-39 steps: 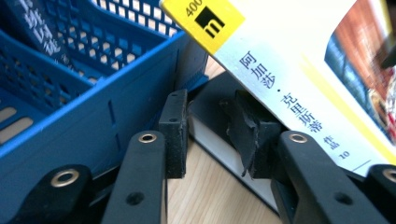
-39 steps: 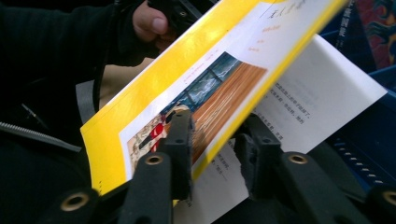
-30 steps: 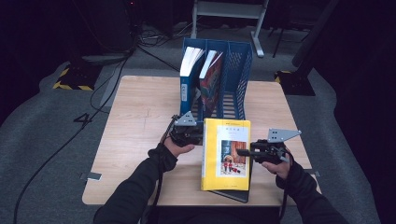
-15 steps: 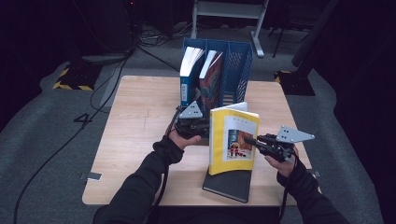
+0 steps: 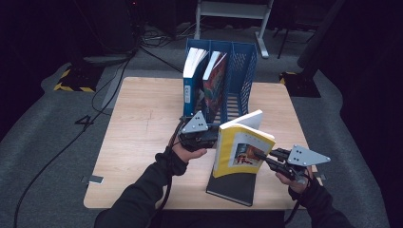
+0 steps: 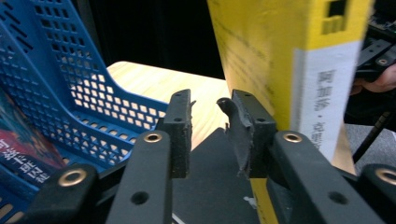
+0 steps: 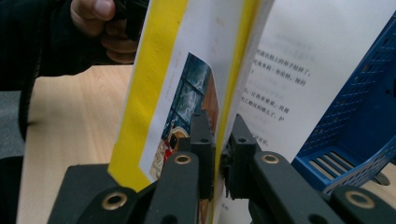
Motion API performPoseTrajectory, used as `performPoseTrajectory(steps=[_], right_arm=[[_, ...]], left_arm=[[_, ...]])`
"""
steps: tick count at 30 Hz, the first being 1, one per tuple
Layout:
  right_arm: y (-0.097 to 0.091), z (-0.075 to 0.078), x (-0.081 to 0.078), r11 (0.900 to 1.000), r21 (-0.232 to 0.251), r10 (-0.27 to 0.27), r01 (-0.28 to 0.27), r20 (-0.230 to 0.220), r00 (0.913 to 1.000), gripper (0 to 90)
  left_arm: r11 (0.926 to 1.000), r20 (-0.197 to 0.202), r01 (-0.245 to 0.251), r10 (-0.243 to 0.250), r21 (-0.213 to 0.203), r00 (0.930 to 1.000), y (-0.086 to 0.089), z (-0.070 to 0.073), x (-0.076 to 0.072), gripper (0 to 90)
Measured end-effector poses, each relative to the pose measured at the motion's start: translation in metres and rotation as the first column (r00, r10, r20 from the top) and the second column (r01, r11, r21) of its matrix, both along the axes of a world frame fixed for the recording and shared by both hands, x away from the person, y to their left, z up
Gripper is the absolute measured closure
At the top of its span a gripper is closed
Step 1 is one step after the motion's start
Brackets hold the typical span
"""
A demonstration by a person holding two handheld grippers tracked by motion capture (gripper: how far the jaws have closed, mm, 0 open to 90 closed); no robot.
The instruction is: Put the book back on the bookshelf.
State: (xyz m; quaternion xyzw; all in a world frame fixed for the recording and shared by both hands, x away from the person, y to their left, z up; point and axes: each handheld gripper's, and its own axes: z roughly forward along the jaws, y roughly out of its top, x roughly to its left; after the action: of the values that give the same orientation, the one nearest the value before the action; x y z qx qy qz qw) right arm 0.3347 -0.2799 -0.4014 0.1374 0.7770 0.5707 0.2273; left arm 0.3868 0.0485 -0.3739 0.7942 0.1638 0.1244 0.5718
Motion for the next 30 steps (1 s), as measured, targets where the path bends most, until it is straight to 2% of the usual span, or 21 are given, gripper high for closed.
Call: performPoseTrajectory(steps=[3, 4, 8, 13, 17, 18, 20, 24, 26, 28, 30], right_arm=[[-0.002, -0.001, -0.004, 0.9999, 0.003, 0.016, -0.016, -0.001, 0.9999, 84.2], [-0.004, -0.001, -0.004, 0.9994, 0.007, 0.033, -0.033, -0.010, 0.9994, 84.1], [-0.006, -0.002, -0.007, 0.9987, 0.009, 0.050, -0.050, -0.009, 0.9987, 84.1], [-0.006, -0.002, -0.008, 0.9987, 0.005, 0.051, -0.051, -0.007, 0.9987, 84.1], [-0.006, -0.002, -0.011, 0.9984, 0.002, 0.056, -0.056, -0.006, 0.9984, 84.1], [-0.007, -0.002, -0.012, 0.9984, 0.002, 0.057, -0.057, -0.005, 0.9983, 84.1], [-0.007, -0.002, -0.014, 0.9983, -0.001, 0.059, -0.059, -0.006, 0.9983, 84.0], [-0.007, -0.002, -0.016, 0.9983, -0.002, 0.059, -0.059, -0.005, 0.9983, 84.0], [-0.007, -0.002, -0.017, 0.9982, 0.000, 0.060, -0.060, -0.007, 0.9982, 83.9], [-0.007, -0.003, -0.018, 0.9979, 0.006, 0.064, -0.064, -0.010, 0.9979, 83.8], [-0.008, -0.003, -0.019, 0.9978, 0.002, 0.066, -0.066, -0.008, 0.9978, 83.5]], left_arm=[[0.9997, 0.030, -0.014, 0.013, 0.018, 0.9995, -0.001, 0.001, -0.008, 67.3], [0.9995, 0.038, -0.019, 0.018, 0.023, 0.9991, -0.001, 0.002, -0.010, 63.8], [0.9982, 0.051, -0.041, 0.039, 0.043, 0.9979, 0.004, -0.001, -0.020, 59.4], [0.9947, 0.039, -0.077, 0.075, 0.068, 0.9965, 0.014, -0.008, -0.028, 53.6], [0.9929, 0.021, -0.082, 0.080, 0.086, 0.9965, 0.023, -0.013, -0.039, 46.2], [0.9938, 0.008, -0.075, 0.075, 0.081, 0.9972, 0.025, -0.014, -0.040, 45.0], [0.9940, 0.008, -0.067, 0.067, 0.086, 0.9977, 0.027, -0.016, -0.043, 42.8], [0.9900, -0.021, -0.039, 0.042, 0.136, 0.9989, 0.028, -0.024, -0.051, 38.7], [0.9906, -0.053, 0.008, -0.001, 0.137, 0.9986, 0.026, -0.029, -0.053, 37.1], [0.9838, -0.072, 0.039, -0.027, 0.175, 0.9971, 0.019, -0.035, -0.056, 34.1], [0.9803, -0.093, 0.075, -0.059, 0.183, 0.9940, 0.011, -0.041, -0.059, 33.6]])
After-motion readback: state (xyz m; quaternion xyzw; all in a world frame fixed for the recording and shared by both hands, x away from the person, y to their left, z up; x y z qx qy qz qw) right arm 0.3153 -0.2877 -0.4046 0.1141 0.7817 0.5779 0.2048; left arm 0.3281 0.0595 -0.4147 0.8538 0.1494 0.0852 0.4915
